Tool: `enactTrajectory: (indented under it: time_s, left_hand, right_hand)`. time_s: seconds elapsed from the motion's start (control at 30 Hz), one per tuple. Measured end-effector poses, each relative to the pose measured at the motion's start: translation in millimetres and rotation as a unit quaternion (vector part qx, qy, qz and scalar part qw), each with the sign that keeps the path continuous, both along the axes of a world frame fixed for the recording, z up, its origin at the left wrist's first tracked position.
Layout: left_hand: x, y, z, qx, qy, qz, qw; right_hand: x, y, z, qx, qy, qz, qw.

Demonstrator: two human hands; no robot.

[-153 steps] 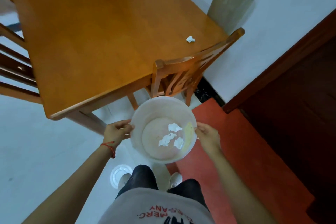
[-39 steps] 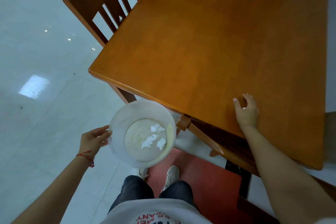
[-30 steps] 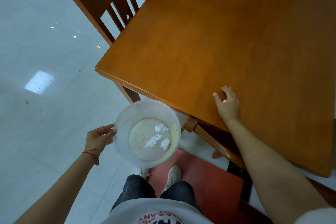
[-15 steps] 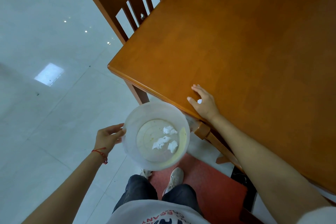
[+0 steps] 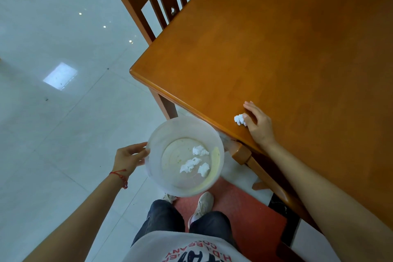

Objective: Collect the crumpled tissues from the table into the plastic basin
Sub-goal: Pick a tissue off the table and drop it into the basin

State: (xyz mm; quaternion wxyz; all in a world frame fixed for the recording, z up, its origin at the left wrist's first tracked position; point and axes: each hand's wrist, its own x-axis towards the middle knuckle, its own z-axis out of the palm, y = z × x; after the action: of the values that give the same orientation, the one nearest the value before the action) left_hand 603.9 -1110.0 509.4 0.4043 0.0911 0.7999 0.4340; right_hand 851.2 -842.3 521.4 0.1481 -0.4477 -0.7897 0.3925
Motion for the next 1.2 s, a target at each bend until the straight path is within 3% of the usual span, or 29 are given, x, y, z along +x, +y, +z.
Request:
enactTrajectory:
  time_s: [0.37,0.57,0.77,1.2]
  left_hand:
    - [5,3,-5,-0.011,-0.012,0.012,1.0]
    - [6,3,-6,-0.009,-0.012,0.019,1.0]
    - [10,2,-7,-0.01,-0.014,0.022,1.0]
    - [12,-2,-12,0.001,-0.015,0.018,1.0]
  right_hand:
    - [-37,-9,-3,-0.04,0.03,0.087,0.995]
    - [-61,-19,6,-0.139,0.037,0.16,0.977]
    - [-71,-23,13,-0.283,0.028,0.21,0.935]
    - [-63,-25,18,-0.248,0.037,0.162,0.954]
